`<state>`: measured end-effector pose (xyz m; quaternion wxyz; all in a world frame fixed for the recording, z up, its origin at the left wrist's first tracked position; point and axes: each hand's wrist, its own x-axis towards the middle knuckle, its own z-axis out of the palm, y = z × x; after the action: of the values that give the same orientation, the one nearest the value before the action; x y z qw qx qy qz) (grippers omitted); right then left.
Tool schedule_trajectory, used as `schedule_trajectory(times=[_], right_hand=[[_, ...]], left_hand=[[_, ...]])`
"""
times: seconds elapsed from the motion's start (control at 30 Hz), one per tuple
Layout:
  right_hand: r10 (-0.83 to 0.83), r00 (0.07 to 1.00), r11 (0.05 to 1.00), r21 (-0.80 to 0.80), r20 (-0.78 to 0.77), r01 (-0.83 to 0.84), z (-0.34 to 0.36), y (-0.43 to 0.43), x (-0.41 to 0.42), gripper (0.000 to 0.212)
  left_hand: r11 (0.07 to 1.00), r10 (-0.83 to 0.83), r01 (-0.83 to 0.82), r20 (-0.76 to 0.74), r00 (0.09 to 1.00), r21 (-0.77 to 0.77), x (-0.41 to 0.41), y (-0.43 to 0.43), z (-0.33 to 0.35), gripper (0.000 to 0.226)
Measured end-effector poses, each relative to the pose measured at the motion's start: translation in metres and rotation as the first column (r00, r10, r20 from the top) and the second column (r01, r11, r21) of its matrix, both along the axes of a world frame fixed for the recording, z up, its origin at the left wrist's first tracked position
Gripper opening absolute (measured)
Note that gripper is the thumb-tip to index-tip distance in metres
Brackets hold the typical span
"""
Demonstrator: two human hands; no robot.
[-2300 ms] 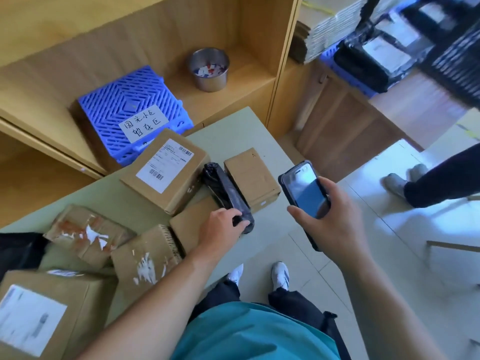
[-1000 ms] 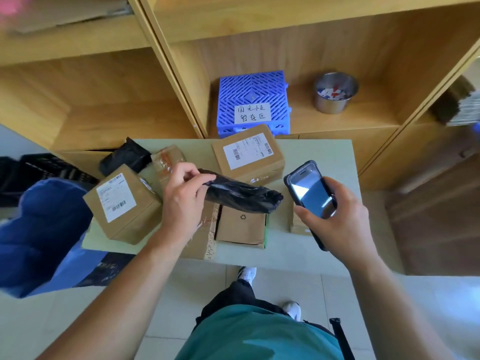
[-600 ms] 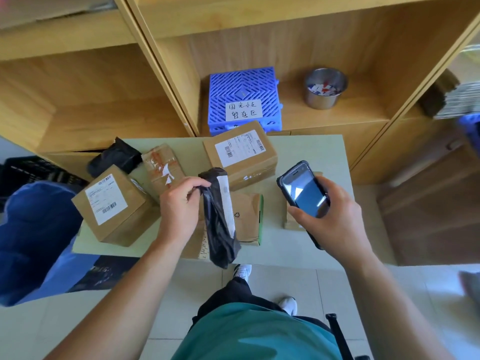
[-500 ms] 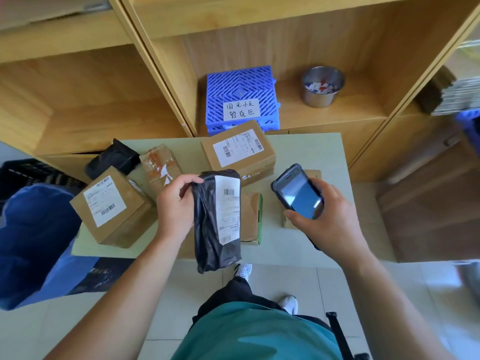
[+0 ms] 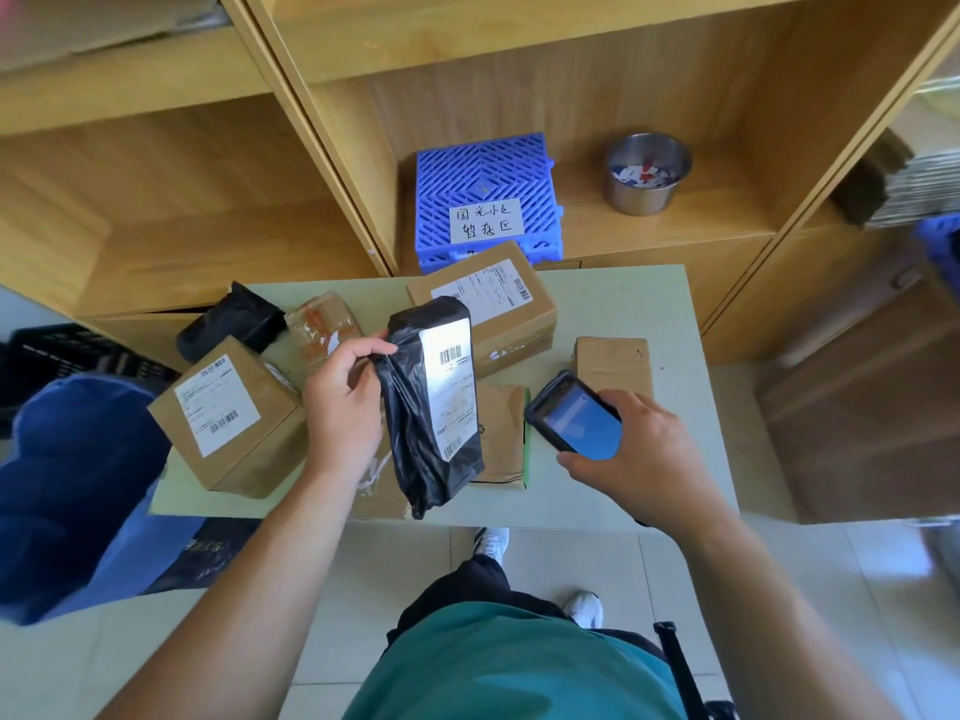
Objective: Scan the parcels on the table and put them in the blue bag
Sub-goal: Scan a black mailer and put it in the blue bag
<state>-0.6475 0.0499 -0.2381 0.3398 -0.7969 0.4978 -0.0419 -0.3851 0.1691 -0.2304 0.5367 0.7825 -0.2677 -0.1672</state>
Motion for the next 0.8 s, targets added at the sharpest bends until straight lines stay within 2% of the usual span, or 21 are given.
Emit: schedule_trajectory(times=[0.23, 0.37, 0.5, 0.57, 0.7, 0.8], right_hand=[[0.009, 1.0, 1.0, 0.017, -0.005, -0.009, 0.002, 0.014, -0.004, 0.066], [0.015, 1.0, 0.999, 0.035, 0.019, -0.016, 0.001, 0.025, -0.002, 0.07], [0.057, 0.998, 0.997, 0.057, 0.023, -0.058, -0.001, 0.039, 0.004, 0.066], [0.075, 0.997, 0.996, 0.045, 0.037, -0.076, 0.0, 0.049, 0.012, 0.071], [0.099, 0.989, 0.995, 0.006, 0.111, -0.1, 0.003, 0.076, 0.044, 0.081], [0.099, 0.985, 0.995, -0.021, 0.142, -0.097, 0.008, 0.1, 0.077, 0.078]], left_hand=[[0.999, 0.033, -0.033, 0.008, 0.999, 0.008, 0.001, 0.013, 0.0, 0.064], [0.998, 0.056, -0.056, 0.043, 0.998, 0.004, 0.002, 0.032, 0.0, 0.056], [0.996, 0.087, -0.086, 0.037, 0.996, -0.033, 0.007, 0.061, 0.003, 0.06], [0.992, 0.107, -0.106, 0.02, 0.994, -0.064, 0.014, 0.073, 0.005, 0.06], [0.987, 0.157, -0.155, 0.029, 0.987, -0.046, 0.036, 0.103, 0.011, 0.059], [0.99, 0.141, -0.141, 0.019, 0.99, -0.024, 0.062, 0.127, 0.015, 0.054]])
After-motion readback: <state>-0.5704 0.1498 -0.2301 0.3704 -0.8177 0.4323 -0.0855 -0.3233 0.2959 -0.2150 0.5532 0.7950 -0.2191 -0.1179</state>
